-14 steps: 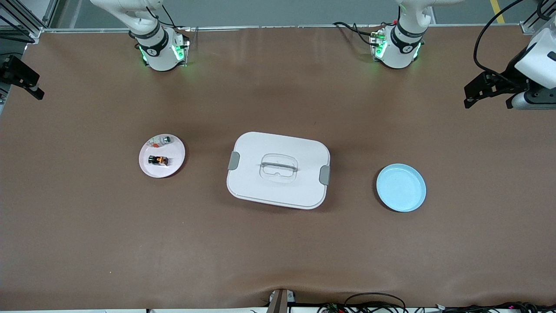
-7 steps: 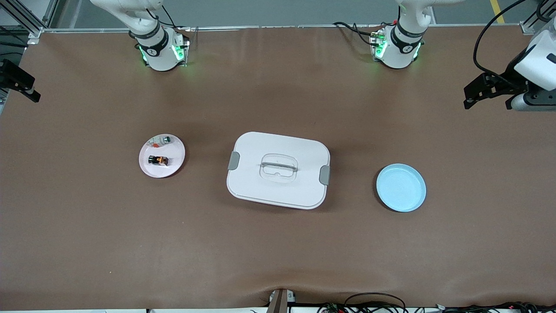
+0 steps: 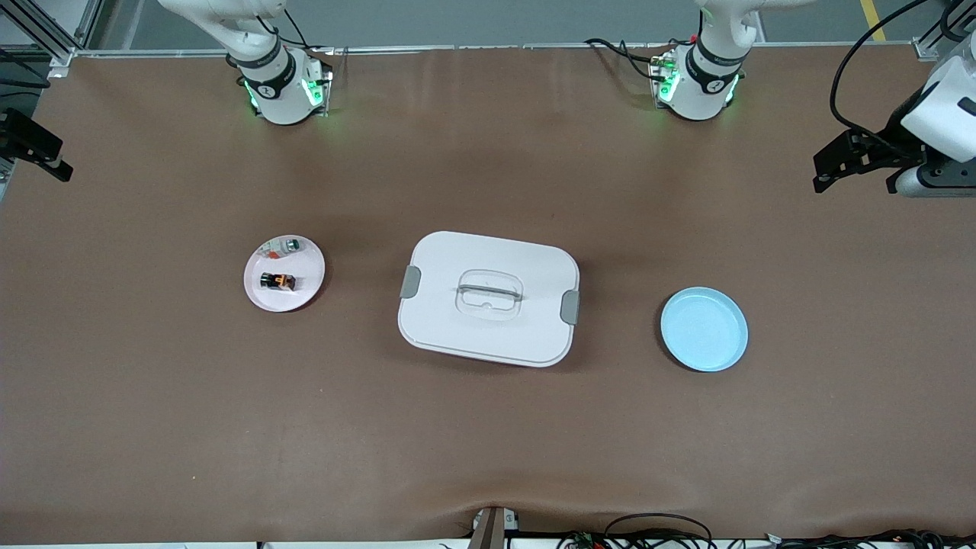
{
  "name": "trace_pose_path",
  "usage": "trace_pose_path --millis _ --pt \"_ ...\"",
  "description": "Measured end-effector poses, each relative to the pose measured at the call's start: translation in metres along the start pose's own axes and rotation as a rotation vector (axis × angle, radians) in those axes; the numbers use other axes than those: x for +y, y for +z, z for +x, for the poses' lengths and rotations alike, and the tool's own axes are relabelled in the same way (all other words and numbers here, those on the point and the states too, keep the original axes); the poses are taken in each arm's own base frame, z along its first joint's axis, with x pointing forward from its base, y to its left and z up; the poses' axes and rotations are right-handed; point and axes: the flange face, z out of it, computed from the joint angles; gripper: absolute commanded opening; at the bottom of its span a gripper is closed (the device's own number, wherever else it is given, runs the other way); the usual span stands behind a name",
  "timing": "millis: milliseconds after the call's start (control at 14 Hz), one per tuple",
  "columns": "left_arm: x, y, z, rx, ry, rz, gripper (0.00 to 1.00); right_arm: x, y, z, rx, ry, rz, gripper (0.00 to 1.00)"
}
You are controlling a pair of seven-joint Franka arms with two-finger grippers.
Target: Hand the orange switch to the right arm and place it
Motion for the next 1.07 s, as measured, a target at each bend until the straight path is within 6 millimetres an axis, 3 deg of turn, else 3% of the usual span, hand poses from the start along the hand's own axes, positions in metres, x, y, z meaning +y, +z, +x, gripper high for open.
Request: trace_pose_path --millis 1075 --pt "0.0000 0.0014 0.0008 -0.003 0.000 0.000 1.00 -0.0008 0.0081 0.0035 -0.024 -0.002 0.002 1.00"
